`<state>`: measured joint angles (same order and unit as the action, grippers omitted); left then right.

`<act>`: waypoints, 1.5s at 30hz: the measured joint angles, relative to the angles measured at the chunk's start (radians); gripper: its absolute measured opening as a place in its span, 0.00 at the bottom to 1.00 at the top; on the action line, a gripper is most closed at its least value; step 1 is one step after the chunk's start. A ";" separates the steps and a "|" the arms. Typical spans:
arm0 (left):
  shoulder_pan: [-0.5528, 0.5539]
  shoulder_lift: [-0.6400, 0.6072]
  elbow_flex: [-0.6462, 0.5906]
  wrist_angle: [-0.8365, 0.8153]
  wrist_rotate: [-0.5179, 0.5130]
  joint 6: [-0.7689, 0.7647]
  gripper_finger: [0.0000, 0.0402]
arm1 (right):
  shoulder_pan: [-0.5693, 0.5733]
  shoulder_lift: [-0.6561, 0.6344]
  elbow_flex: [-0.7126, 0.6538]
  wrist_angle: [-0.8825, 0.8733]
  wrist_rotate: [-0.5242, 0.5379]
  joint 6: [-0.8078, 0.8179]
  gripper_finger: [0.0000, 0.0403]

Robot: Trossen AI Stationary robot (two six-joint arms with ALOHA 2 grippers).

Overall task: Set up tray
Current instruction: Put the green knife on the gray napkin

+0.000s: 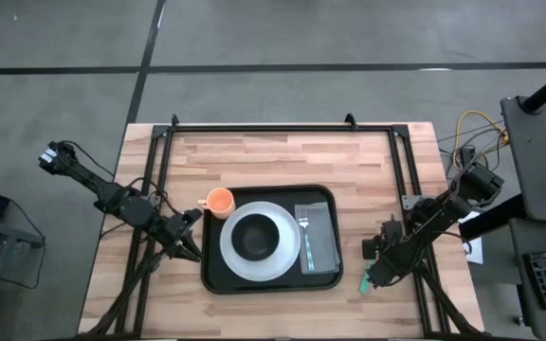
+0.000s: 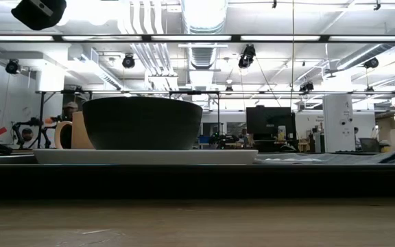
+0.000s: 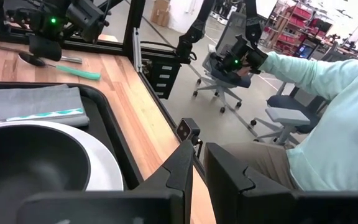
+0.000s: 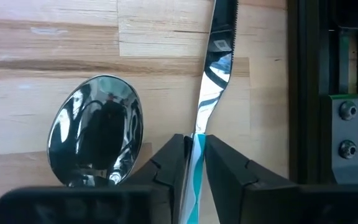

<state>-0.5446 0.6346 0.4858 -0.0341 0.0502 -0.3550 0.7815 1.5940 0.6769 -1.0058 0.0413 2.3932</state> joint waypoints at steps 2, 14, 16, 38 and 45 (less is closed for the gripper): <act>0.000 0.000 0.000 0.000 0.000 -0.002 0.06 | 0.000 0.000 0.000 0.000 0.001 -0.013 0.14; 0.000 0.000 0.000 -0.001 0.000 -0.001 0.06 | -0.002 0.007 0.097 -0.035 -0.046 -0.053 0.03; 0.000 0.000 -0.002 -0.001 0.000 0.000 0.06 | 0.000 0.004 0.112 -0.066 -0.054 -0.061 0.03; 0.000 0.000 -0.010 -0.022 0.002 0.001 0.06 | -0.082 0.005 0.446 -0.330 0.370 -0.229 0.01; 0.000 0.000 -0.010 -0.022 0.003 -0.029 0.06 | -0.191 0.067 0.528 -0.325 0.466 -0.444 0.02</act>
<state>-0.5449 0.6342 0.4755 -0.0557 0.0527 -0.3836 0.5906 1.6614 1.2048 -1.3308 0.5074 1.9494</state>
